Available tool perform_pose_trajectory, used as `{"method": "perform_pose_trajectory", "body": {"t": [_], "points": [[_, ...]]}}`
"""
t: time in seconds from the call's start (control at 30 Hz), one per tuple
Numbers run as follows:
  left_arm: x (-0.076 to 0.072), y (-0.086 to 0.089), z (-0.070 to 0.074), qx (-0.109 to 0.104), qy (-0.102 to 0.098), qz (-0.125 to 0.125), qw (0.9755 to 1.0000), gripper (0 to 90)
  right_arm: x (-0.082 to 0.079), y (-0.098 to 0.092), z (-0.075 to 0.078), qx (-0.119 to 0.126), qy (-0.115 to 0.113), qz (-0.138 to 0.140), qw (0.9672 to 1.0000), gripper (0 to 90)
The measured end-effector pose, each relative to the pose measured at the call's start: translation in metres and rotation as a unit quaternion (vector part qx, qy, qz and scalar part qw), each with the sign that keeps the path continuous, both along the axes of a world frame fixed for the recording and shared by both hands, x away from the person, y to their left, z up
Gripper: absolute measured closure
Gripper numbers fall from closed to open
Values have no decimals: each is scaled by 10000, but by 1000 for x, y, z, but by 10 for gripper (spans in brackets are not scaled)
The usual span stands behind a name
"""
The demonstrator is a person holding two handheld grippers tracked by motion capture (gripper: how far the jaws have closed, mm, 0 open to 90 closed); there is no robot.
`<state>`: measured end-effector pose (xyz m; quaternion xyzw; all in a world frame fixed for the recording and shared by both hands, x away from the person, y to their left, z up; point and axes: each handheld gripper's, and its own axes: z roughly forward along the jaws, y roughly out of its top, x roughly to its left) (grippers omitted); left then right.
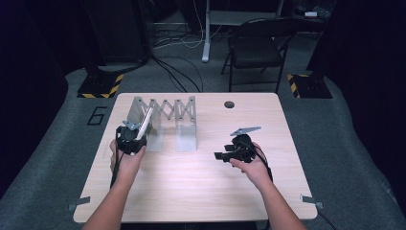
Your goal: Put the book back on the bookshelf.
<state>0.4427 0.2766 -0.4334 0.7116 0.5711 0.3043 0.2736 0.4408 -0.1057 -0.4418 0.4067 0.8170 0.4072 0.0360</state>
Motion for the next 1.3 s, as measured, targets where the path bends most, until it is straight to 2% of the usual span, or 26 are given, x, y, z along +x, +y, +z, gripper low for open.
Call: {"method": "perform_pose_trajectory", "body": {"t": [0.1,0.17,0.27,0.33,0.43,0.53,0.63,0.77,0.9,0.97,1.27,1.3], "points": [[2,7,1,-141,47,94,9998,721,0,1,-1,-27,-15,21,10000,372],[3,9,1,-160,43,142,9998,719,-1,2,0,-20,33,22,10000,372],[4,12,2,-146,5,225,9996,670,0,2,-1,-24,25,32,10000,371],[4,13,2,-228,13,200,9995,642,0,2,-1,-32,28,30,10000,371],[2,11,2,-126,-15,181,9998,609,0,1,-1,-25,48,-4,10000,371],[0,9,1,-114,-65,206,9997,588,0,2,-1,-31,32,31,10000,371],[-3,11,1,-88,-26,147,9999,567,0,2,-1,-52,12,65,10000,371],[-6,13,2,-214,-100,191,9995,537,0,2,-1,-74,8,65,10000,370],[-8,15,3,-304,-37,102,9995,515,0,3,-2,-95,18,64,9999,370],[-11,14,3,-281,-20,54,9996,515,0,3,-2,-90,23,65,9999,370],[-21,15,5,-371,-47,-95,9993,513,0,2,-2,-92,18,58,9999,370],[-22,16,6,-399,-2,-115,9991,513,0,2,-2,-79,28,54,10000,370]]}}
